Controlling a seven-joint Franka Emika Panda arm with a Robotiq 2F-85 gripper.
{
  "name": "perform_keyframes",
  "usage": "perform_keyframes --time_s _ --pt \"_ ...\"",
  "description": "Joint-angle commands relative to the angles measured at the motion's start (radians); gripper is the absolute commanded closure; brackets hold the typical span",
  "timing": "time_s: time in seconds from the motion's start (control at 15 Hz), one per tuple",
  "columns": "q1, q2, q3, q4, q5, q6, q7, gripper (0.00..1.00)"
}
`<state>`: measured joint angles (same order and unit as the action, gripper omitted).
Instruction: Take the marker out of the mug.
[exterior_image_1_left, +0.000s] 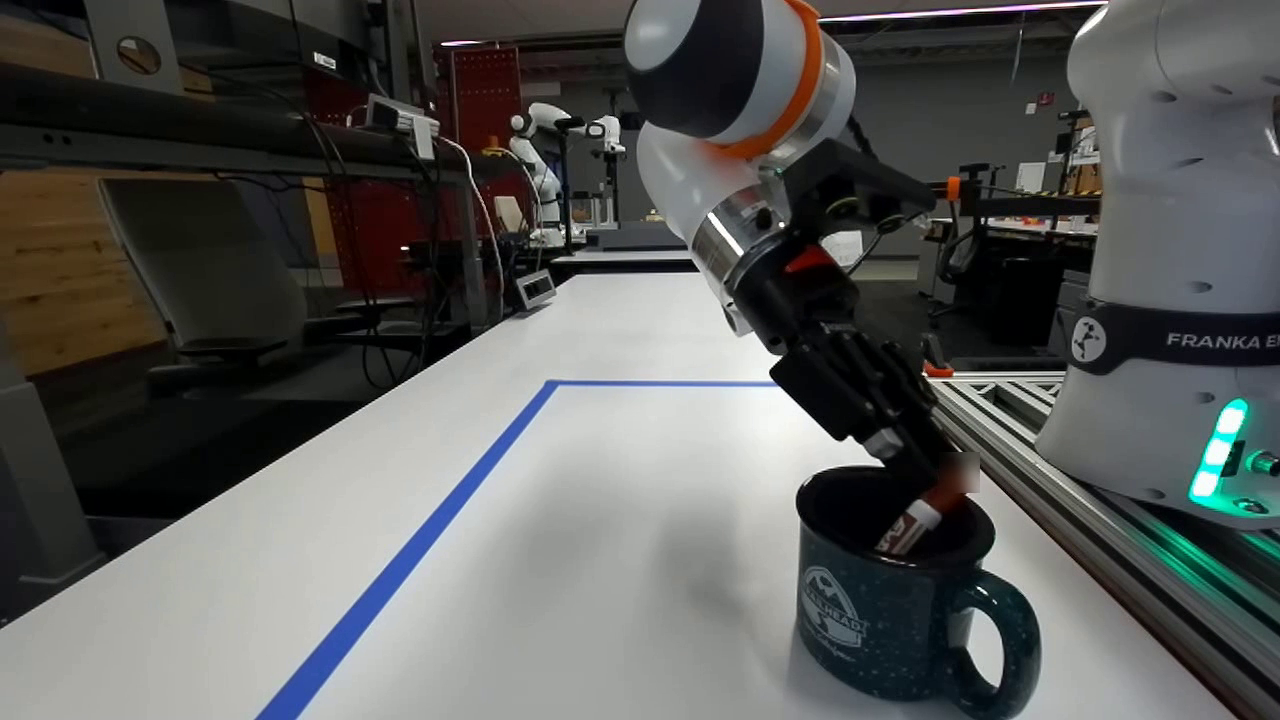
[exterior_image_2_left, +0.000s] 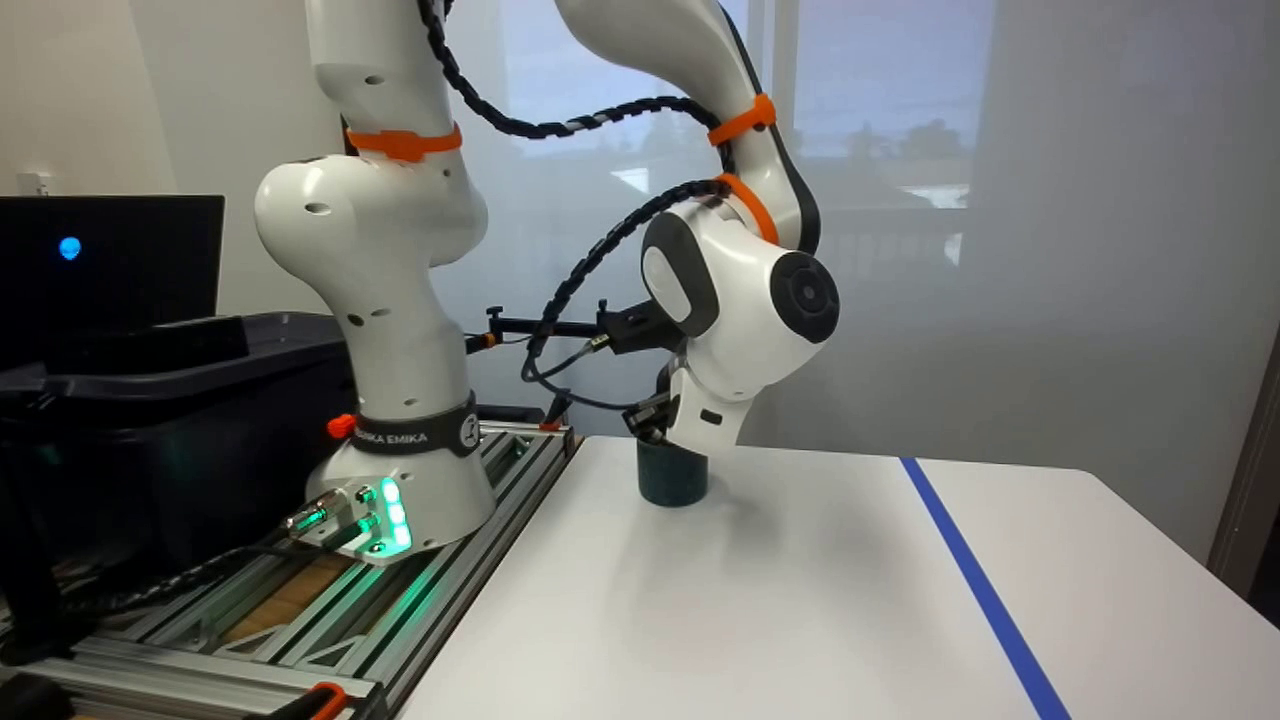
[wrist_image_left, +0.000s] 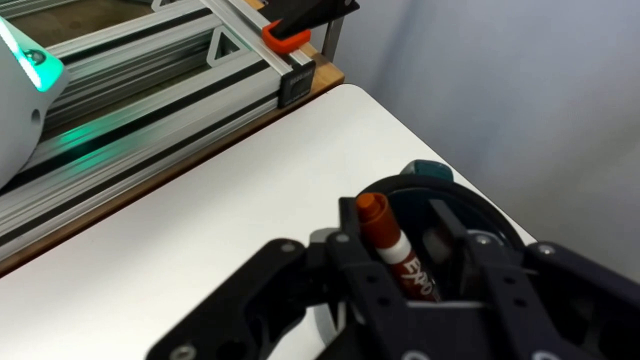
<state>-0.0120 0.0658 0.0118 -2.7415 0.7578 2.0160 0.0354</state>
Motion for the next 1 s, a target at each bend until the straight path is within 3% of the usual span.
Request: perform_keyframes --time_s 0.0,0.47,0.73,0.87,0.93 --pt "0.011 -0.002 0.005 -0.007 0.024 -0.008 -0.027 0.58" --pt "0.013 0.01 0.013 -0.004 0.02 -0.025 -0.042 0.56" --pt "0.015 0.017 0.017 0.0 0.015 -0.034 -0.047 0.61" --pt "0.016 0.02 0.017 0.001 0.013 -0.037 -0.048 0.75" --pt "0.015 0.02 0.016 0.001 0.01 -0.037 -0.047 0.89"
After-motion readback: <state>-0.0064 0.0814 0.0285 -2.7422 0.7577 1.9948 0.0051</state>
